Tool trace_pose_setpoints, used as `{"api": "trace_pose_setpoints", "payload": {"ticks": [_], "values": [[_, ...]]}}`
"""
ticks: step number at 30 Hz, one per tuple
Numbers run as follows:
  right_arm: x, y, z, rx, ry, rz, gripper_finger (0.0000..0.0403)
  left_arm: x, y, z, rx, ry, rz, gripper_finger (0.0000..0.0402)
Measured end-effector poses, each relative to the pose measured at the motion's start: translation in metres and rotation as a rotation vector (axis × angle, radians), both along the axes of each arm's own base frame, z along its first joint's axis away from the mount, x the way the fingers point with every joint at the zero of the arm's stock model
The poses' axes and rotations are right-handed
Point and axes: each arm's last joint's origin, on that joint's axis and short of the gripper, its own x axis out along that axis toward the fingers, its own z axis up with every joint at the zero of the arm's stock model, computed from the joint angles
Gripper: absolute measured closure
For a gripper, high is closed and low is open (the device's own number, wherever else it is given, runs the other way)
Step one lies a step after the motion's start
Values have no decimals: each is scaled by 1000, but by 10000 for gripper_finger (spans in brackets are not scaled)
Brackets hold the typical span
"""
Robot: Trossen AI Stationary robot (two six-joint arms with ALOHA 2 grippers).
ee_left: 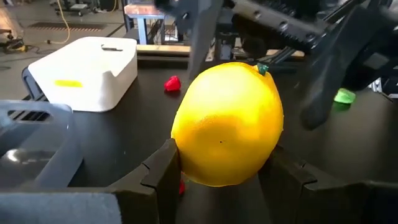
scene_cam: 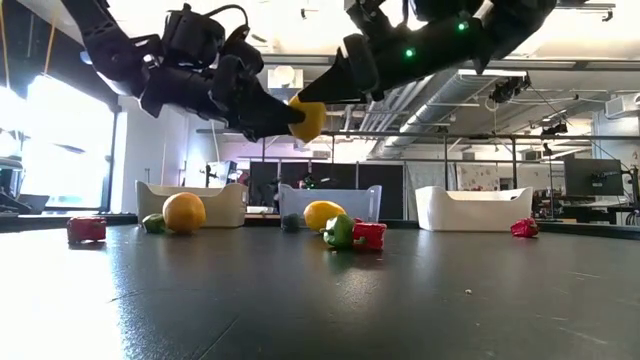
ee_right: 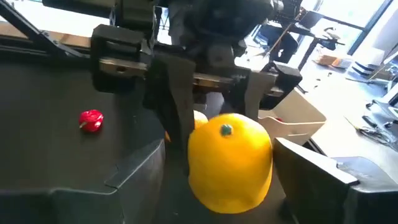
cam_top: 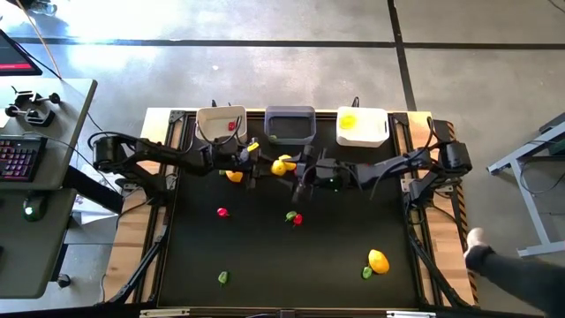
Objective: Sort produce into baskets
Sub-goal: Put the lemon into the white bin
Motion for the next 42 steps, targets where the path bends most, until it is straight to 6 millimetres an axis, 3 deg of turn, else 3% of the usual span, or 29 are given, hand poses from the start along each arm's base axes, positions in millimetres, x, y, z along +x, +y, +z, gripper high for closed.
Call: {"api": "trace_pose_setpoints", "payload": {"ticks": [5, 14, 23, 33, 42], "values": [[0, -3, 0, 15, -1, 41, 144, 1, -1, 1, -4, -5, -20, 248], [1, -6, 0, 51, -11, 75, 256, 1, -5, 0, -9, 0, -50, 247], [-8, -8, 13, 76, -2, 50, 264, 2, -3, 3, 13, -24, -48, 200], [-50, -23, 50, 49, 65, -212, 264, -7, 28, 6, 61, -55, 43, 177], [-103, -71, 49, 61, 351, -529, 263, -18, 50, 7, 75, -67, 23, 177]]}}
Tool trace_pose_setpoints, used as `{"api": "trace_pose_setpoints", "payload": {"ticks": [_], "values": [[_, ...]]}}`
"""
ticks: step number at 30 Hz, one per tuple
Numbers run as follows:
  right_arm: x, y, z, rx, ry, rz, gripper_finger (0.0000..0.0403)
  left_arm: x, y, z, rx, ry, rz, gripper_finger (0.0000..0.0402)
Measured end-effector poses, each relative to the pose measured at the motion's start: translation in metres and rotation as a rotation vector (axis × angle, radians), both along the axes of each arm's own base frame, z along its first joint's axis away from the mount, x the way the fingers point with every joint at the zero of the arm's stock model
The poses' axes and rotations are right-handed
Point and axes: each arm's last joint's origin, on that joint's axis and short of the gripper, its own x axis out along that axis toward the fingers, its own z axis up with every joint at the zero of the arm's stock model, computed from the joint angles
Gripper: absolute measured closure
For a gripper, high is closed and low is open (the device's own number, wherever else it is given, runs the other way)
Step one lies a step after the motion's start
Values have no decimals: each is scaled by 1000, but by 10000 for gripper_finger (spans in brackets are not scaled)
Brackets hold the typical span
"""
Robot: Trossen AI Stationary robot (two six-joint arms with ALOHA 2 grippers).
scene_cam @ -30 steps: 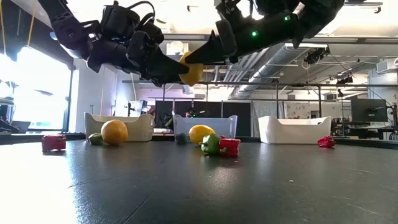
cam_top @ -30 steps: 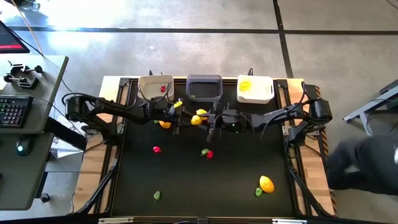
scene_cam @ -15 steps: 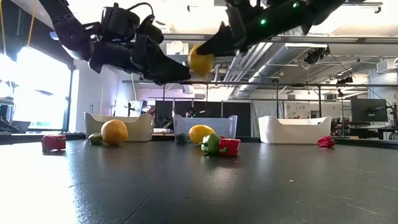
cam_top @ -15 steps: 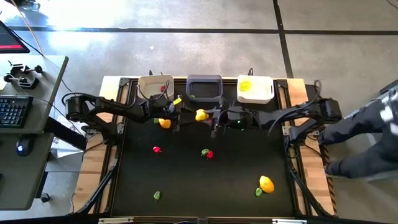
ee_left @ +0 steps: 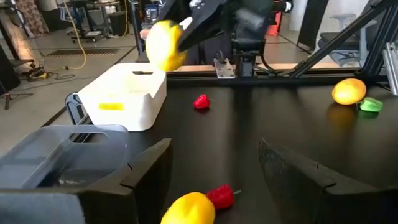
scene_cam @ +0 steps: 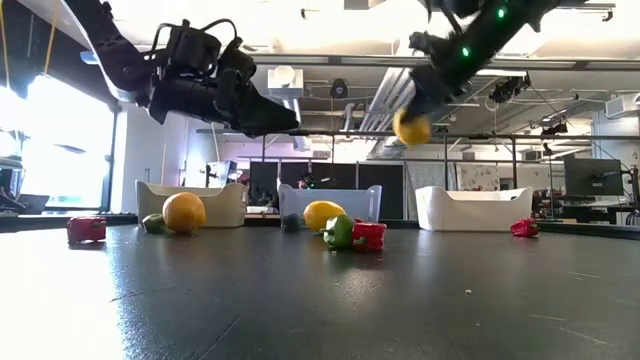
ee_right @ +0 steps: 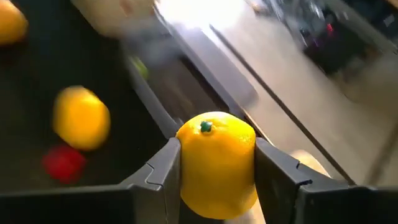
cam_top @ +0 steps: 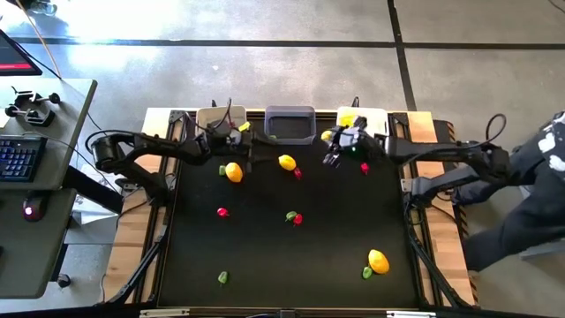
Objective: Sort produce into baskets
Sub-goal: Put the lemon into the white bin
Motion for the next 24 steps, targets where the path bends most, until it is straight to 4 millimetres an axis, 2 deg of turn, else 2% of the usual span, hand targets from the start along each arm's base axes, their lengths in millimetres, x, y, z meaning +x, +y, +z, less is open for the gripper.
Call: {"api": "trace_pose_setpoints", "payload": {"ticks": [6, 13, 19, 24], "values": [[-20, -37, -15, 24, 223, -76, 263, -8, 15, 0, 34, 2, 48, 177], [-42, -74, -16, 36, 269, -159, 263, -16, 28, -2, 16, 25, 104, 177], [-44, -103, -31, 90, 290, -110, 263, -18, 28, -7, -7, 56, 23, 177], [-42, -111, -50, 148, 361, -104, 263, -19, 29, -7, -15, 56, 19, 177]]}}
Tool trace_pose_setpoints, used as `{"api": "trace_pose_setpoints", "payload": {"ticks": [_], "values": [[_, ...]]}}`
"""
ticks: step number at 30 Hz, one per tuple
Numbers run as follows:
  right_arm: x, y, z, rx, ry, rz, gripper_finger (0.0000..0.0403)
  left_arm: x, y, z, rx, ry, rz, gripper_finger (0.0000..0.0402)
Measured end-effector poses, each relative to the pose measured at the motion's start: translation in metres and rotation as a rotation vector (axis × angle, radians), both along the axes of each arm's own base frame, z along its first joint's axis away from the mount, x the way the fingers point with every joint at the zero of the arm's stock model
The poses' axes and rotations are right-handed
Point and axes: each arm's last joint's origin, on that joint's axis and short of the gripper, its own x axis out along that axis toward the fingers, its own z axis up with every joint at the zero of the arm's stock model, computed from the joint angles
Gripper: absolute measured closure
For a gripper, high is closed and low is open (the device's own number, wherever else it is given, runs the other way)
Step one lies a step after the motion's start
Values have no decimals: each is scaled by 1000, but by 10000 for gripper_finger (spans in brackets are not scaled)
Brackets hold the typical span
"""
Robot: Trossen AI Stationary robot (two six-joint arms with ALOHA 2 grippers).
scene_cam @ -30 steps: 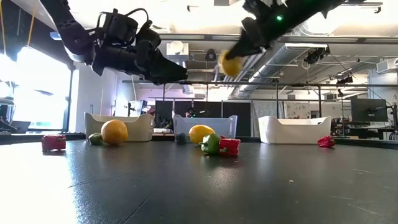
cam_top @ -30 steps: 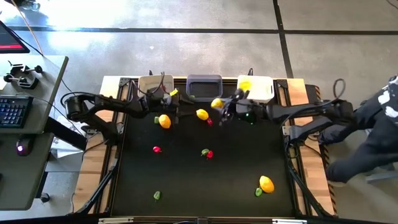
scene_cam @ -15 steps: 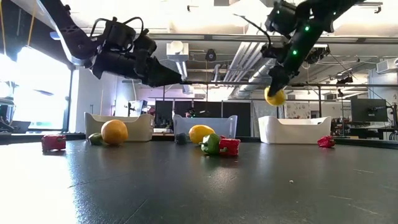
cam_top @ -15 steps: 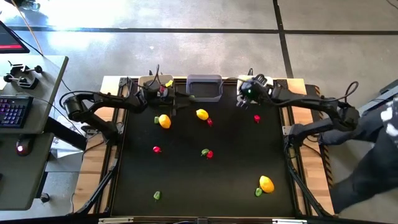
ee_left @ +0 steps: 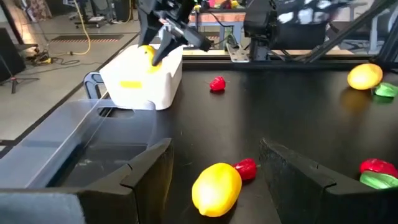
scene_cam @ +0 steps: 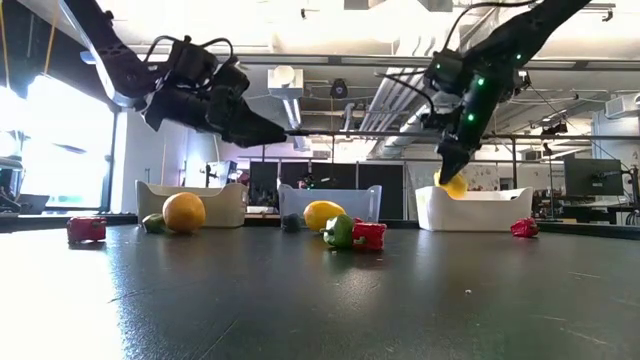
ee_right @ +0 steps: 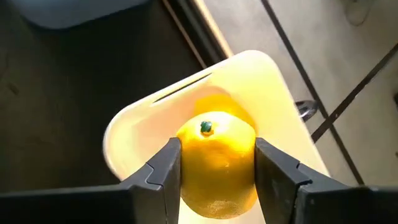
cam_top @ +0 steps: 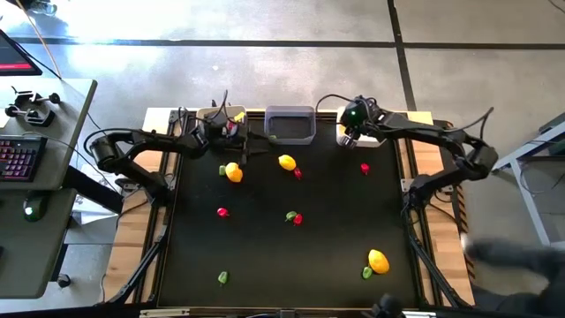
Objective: Sort produce into baskets
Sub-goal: Put the lemon into the white bin
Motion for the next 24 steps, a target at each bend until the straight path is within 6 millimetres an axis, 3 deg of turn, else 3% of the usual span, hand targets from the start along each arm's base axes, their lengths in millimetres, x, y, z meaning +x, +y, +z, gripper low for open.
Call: {"api": "trace_pose_setpoints", "payload": {"ticks": [13, 24], "values": [[10, -7, -18, 28, 14, 27, 258, 0, -2, 0, -27, -3, -49, 177], [24, -3, -34, 67, 7, 27, 169, 1, -3, -1, -63, -2, -47, 177]]}}
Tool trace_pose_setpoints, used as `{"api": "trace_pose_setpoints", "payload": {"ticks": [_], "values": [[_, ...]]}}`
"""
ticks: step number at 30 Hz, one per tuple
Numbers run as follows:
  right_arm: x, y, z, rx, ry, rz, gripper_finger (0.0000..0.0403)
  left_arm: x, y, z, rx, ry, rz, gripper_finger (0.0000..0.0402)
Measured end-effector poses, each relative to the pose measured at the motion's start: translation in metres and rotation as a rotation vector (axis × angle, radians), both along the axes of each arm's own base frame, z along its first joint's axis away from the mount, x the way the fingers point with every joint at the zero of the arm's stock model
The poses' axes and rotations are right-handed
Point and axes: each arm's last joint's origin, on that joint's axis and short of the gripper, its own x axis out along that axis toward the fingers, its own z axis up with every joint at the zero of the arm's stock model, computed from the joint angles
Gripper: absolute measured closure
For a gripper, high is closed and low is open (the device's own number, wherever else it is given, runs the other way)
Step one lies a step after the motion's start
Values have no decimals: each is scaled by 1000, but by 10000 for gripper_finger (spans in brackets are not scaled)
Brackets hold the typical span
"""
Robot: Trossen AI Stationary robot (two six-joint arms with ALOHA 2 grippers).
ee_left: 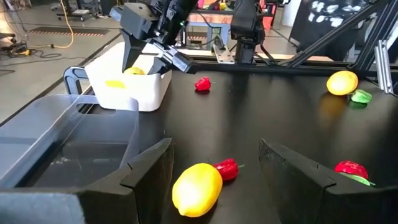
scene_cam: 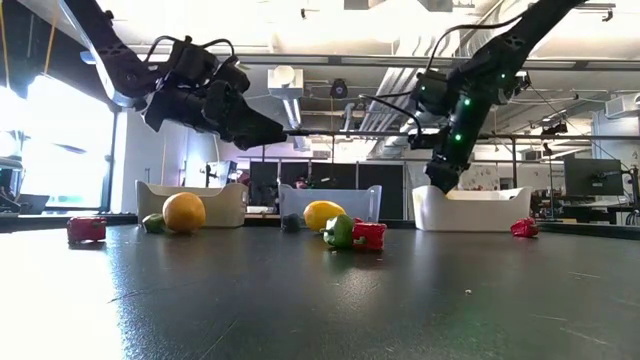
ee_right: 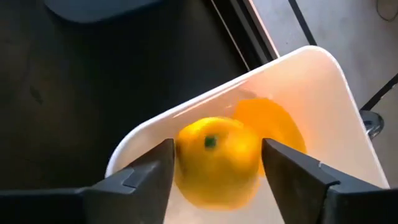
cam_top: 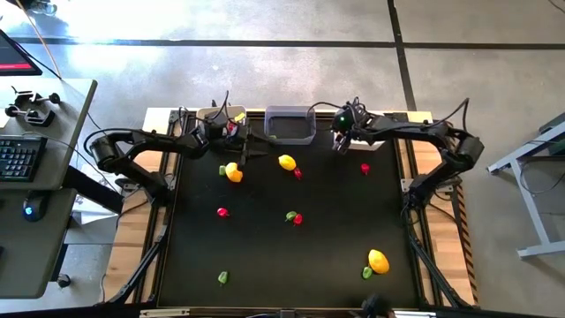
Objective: Sort produce into baskets
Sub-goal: Put the lemon into the white bin
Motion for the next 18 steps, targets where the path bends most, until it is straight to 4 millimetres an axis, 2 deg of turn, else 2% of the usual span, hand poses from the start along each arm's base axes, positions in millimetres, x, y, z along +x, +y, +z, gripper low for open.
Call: {"api": "trace_pose_setpoints", "payload": {"ticks": [5, 10, 14, 18], "values": [[4, 9, 6, -68, 22, -29, 141, 0, 0, 0, 1, -1, 0, 177], [9, 24, 18, -144, 20, -18, 139, 0, 0, 0, 1, -1, 1, 177], [11, 37, 30, -141, -55, -29, 154, 0, 0, 0, 2, -1, 1, 177], [8, 54, 37, -79, -97, -53, 201, 0, 0, 0, 2, -1, 1, 177]]}}
